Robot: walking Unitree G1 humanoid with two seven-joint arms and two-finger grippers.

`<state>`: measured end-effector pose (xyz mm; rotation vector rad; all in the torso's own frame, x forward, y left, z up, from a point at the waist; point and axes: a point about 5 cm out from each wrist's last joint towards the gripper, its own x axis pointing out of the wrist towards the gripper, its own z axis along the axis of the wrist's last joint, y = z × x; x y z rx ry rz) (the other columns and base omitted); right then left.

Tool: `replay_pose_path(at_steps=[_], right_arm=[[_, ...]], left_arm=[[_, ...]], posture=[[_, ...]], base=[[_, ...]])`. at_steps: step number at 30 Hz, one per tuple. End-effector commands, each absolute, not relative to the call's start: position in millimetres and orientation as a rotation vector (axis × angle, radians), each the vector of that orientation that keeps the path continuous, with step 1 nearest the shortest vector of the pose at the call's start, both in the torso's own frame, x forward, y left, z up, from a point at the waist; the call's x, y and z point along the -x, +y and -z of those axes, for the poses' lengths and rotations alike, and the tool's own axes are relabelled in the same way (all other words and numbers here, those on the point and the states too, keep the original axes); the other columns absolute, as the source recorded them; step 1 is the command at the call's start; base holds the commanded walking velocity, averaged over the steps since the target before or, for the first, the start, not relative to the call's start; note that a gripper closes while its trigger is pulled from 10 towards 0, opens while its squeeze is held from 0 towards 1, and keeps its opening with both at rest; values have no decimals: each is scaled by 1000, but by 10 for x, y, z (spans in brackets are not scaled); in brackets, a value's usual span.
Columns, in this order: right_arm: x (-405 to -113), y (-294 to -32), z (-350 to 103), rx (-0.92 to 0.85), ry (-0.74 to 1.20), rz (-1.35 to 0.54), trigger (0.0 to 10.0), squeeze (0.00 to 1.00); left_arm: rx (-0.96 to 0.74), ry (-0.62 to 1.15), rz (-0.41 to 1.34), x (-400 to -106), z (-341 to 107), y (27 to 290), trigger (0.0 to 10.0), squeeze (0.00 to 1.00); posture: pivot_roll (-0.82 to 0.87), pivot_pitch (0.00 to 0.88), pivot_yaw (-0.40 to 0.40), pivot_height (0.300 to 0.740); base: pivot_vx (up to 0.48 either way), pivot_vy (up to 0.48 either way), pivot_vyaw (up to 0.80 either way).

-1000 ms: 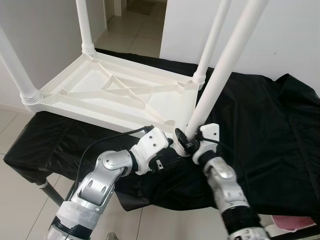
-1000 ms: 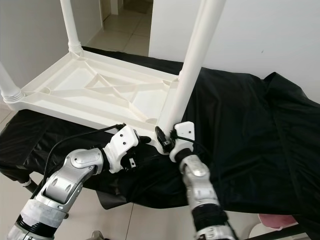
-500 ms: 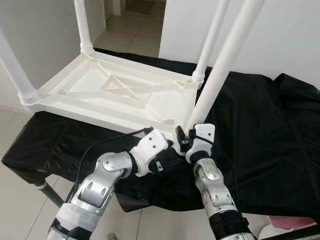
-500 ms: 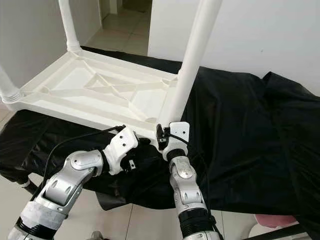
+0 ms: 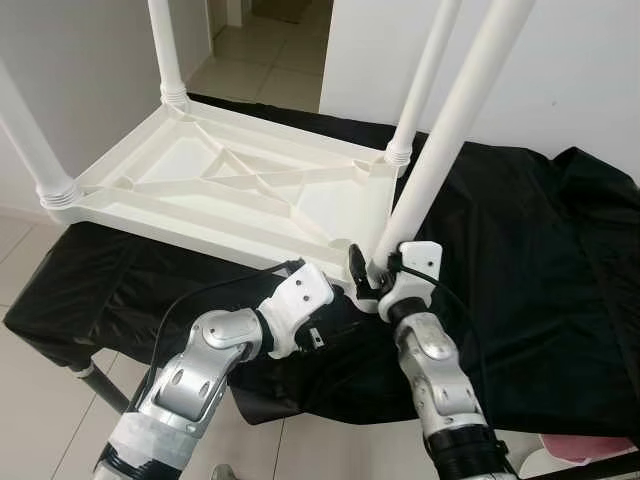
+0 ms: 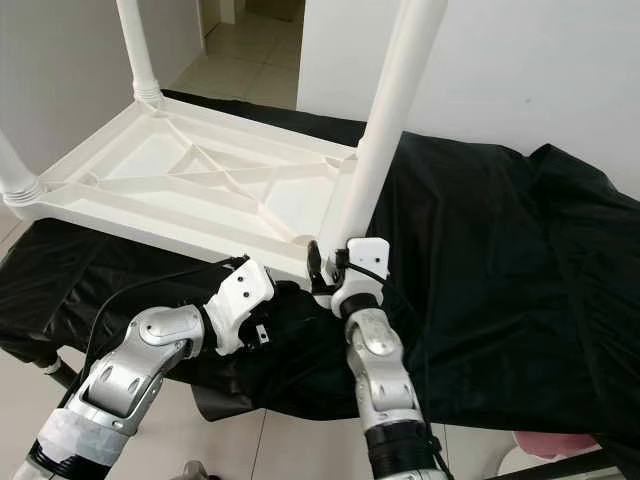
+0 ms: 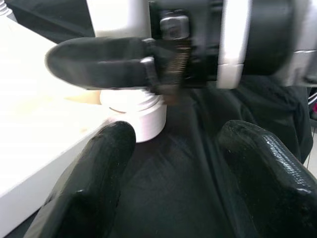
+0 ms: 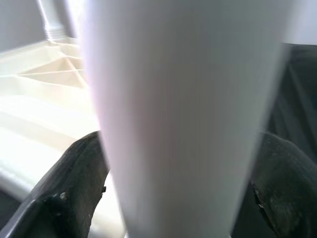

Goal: Building children table

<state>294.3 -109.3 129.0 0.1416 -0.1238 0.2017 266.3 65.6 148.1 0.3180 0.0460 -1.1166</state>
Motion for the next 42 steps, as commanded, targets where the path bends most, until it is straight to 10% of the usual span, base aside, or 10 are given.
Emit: replay_pose_path(at_steps=[1, 2, 3, 5, 6, 42], right_arm=[[-2894, -1072, -1254, -165, -118, -234, 10000, 1000], [-2871, -1095, -1248, -170, -123, -262, 10000, 1000], [-2842, -1115, -1233, -169, -120, -299, 10000, 757], [-2819, -1134, -1221, -164, -120, -328, 10000, 757], [-2804, -1167, -1201, -162, -115, -344, 10000, 0], [-3169, -1445, -1128, 51, -75, -662, 10000, 0]], left_arm=[[-322, 36, 1075, -2662, -1495, 637, 10000, 0], [-321, 37, 1075, -2660, -1492, 634, 10000, 0], [-319, 37, 1074, -2655, -1489, 633, 10000, 0], [-317, 37, 1074, -2653, -1488, 630, 10000, 0], [-316, 38, 1074, -2651, -1483, 626, 10000, 0], [-338, 60, 1069, -2660, -1468, 699, 10000, 0]], posture=[[43, 31, -101, 740], [45, 27, -105, 740], [43, 25, -107, 740], [43, 25, -107, 740], [41, 25, -106, 740], [71, 0, -85, 740]], base=[[0, 0, 0], [0, 0, 0], [0, 0, 0], [0, 0, 0], [0, 0, 0], [0, 0, 0]])
